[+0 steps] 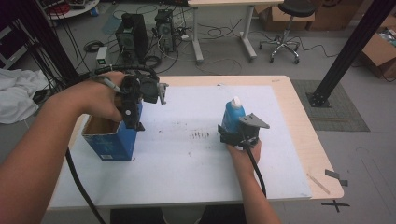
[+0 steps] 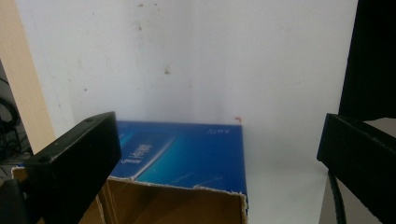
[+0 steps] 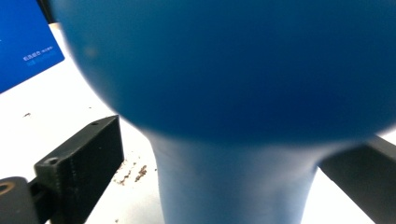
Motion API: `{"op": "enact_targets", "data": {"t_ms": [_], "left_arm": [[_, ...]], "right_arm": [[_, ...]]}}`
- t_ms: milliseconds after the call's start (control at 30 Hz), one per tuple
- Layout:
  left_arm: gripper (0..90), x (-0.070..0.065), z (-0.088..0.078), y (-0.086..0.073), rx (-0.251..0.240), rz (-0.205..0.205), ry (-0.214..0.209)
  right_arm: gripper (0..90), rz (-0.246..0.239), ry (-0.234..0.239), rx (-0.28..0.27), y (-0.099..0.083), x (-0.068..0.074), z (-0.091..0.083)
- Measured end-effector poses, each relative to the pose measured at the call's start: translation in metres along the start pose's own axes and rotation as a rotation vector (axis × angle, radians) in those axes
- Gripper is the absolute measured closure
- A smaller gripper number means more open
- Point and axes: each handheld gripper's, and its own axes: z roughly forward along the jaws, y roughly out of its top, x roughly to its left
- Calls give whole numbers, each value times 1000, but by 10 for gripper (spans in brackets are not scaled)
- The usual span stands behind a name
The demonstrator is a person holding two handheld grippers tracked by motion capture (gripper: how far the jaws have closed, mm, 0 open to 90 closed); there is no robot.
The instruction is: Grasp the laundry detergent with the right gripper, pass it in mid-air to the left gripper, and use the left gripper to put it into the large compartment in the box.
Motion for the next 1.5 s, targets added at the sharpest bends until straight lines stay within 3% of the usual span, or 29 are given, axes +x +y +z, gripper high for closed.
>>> {"op": "enact_targets", "data": {"t_ms": [1500], "left_arm": [[1, 0, 2, 0, 13, -3, 0]], "right_arm": [[320, -15, -9, -17, -3, 0, 1]]}}
